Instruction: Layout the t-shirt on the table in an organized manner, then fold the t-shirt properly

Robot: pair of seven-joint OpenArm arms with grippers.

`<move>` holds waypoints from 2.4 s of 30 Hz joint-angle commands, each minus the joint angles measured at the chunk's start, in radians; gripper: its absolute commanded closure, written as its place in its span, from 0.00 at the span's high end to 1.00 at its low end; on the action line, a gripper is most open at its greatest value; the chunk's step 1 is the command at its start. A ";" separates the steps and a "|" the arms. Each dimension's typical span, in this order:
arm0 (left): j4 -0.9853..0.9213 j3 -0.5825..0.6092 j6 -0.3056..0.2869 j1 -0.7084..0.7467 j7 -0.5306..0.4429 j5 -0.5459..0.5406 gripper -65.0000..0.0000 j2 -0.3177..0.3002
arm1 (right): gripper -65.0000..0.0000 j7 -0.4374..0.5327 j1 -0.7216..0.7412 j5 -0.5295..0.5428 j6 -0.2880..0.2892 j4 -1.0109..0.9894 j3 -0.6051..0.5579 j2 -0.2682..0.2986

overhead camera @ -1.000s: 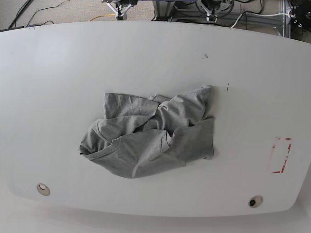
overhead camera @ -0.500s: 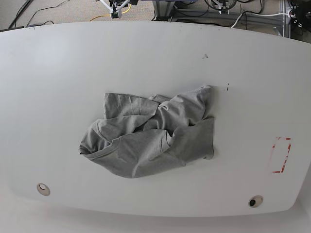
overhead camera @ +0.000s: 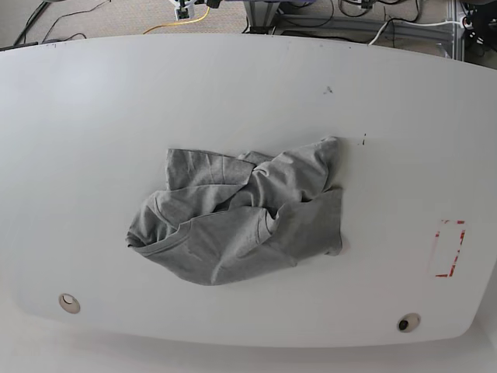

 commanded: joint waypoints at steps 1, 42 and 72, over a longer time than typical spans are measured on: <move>0.068 0.000 0.003 0.056 -0.014 -0.002 0.03 -0.016 | 0.01 0.011 -0.048 0.008 0.008 0.062 0.000 -0.010; 0.986 -0.004 0.003 0.584 -0.014 -0.006 0.03 -0.037 | 0.01 0.005 -0.524 0.155 0.008 0.736 0.003 0.004; 1.208 -0.055 0.002 0.682 -0.020 -0.009 0.03 -0.088 | 0.01 0.009 -0.653 0.175 0.008 1.028 0.003 -0.051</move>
